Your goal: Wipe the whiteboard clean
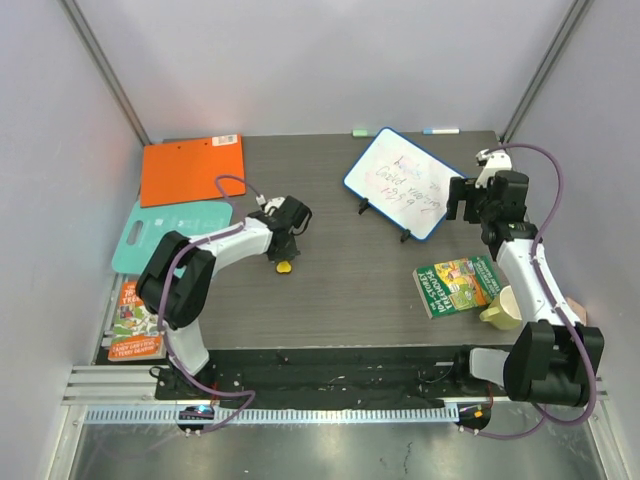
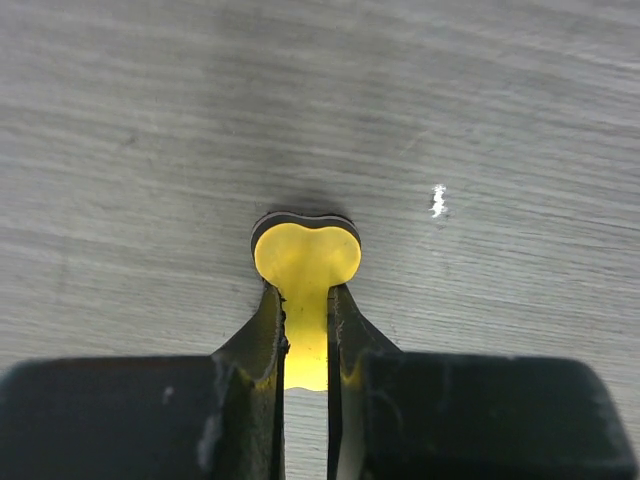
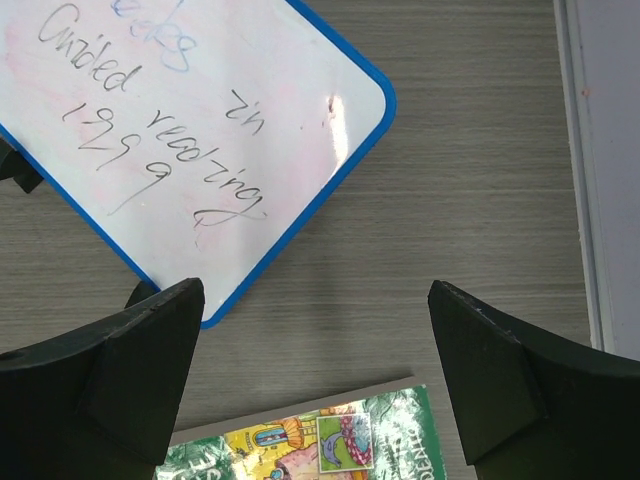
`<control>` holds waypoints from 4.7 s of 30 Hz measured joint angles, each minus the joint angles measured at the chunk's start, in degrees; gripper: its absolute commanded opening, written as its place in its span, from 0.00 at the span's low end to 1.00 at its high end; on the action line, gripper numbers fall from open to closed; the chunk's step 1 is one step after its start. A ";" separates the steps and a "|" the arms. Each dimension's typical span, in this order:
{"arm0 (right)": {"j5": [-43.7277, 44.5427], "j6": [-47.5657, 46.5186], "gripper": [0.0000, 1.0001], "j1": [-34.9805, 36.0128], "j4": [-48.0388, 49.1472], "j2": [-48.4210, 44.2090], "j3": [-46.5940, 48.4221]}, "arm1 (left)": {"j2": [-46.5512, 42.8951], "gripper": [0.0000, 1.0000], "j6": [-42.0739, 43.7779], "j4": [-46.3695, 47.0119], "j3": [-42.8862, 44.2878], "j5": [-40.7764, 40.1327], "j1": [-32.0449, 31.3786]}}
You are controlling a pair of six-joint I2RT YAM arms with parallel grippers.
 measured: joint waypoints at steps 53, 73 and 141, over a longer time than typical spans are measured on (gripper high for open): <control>-65.35 -0.37 0.01 -16.26 -16.94 55.08 45.16 | 31.04 0.00 22.27 5.07 57.24 14.43 -1.55; -67.08 -24.35 0.01 -15.78 -37.97 53.20 49.53 | 30.38 0.00 24.15 23.08 47.74 7.28 -4.98; -63.82 -26.01 0.01 -14.86 -31.74 43.34 39.63 | 34.40 0.00 45.11 61.22 36.11 2.67 -19.89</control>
